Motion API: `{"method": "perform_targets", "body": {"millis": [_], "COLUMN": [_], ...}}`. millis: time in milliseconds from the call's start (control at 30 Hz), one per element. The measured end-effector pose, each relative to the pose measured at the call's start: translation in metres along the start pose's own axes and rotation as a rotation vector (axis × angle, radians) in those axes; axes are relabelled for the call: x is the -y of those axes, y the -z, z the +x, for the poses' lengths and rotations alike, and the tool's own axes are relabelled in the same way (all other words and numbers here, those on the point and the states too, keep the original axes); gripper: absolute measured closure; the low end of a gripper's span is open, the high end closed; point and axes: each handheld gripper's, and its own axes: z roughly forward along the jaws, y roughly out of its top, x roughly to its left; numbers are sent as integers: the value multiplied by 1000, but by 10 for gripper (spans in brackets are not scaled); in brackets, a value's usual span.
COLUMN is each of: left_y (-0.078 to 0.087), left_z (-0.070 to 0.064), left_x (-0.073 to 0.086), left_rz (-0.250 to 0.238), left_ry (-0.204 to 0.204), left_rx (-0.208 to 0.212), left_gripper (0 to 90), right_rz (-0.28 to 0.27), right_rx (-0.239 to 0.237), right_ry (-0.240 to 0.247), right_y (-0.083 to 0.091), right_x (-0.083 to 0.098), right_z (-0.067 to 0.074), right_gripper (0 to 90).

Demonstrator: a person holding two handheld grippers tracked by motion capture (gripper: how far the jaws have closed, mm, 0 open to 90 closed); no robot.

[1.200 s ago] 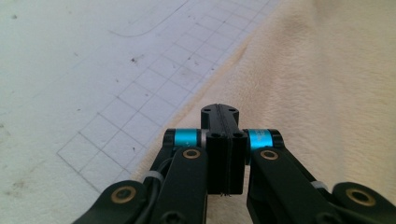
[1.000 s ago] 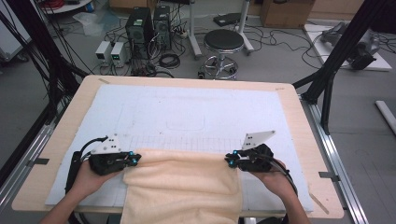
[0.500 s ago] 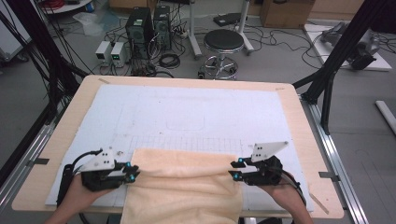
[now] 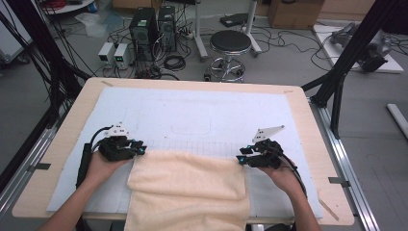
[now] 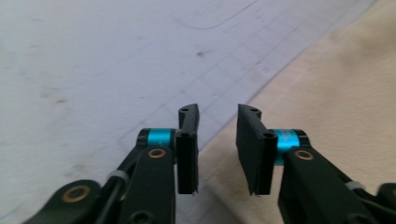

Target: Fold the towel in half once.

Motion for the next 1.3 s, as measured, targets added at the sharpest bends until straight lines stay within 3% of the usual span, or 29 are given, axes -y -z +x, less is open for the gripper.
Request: {"method": "perform_targets", "body": {"millis": [100, 200, 267, 367, 400, 500, 633, 733, 767, 800, 833, 867, 933, 1033, 1067, 1167, 1233, 1300], "left_y": [-2, -11, -15, -16, -14, -6, 18, 53, 67, 81, 92, 99, 105, 94, 86, 61, 45, 31], "left_z": [-11, -19, -23, -27, -27, -32, -46, -74, -88, -100, -109, -113, -110, -100, -96, -79, -68, -54], "left_x": [0, 1, 2, 3, 2, 1, -1, 3, 6, 10, 12, 13, 11, 9, 8, 7, 6, 5], "left_rz": [10, 72, 105, 92, 92, 69, 19, -31, -53, -79, -97, -107, -121, -121, -112, -78, -64, -44], "left_ry": [-57, -105, -132, -147, -149, -158, -170, -189, -206, -227, -250, -243, -222, -208, -214, -180, -146, -141], "left_rx": [90, 88, 71, 63, 62, 42, 54, 118, 163, 189, 188, 183, 155, 113, 94, 46, 22, -20], "left_gripper": [578, 582, 642, 823, 840, 857, 857, 857, 856, 848, 823, 776, 687, 650, 627, 600, 554, 528], "right_rz": [-42, -11, 16, 64, 67, 48, 5, -29, -56, -77, -95, -113, -114, -102, -93, -52, -38, -16], "right_rx": [-84, -92, -83, -70, -62, -36, -46, -83, -111, -158, -181, -168, -156, -103, -83, -9, 4, 29], "right_ry": [22, 63, 81, 102, 116, 126, 136, 158, 165, 179, 190, 198, 198, 194, 186, 151, 136, 109], "right_y": [2, -4, -11, -22, -24, -21, -6, 17, 29, 40, 50, 59, 66, 61, 56, 35, 24, 11], "right_x": [-2, -4, -4, -2, -1, -3, -10, -11, -9, -7, -5, -3, -2, -5, -5, -4, -3, -2], "right_z": [7, 15, 19, 25, 27, 31, 39, 60, 72, 84, 95, 103, 108, 101, 97, 75, 62, 48], "right_gripper": [548, 544, 564, 710, 763, 811, 822, 829, 807, 722, 608, 605, 590, 587, 587, 572, 558, 541]}}
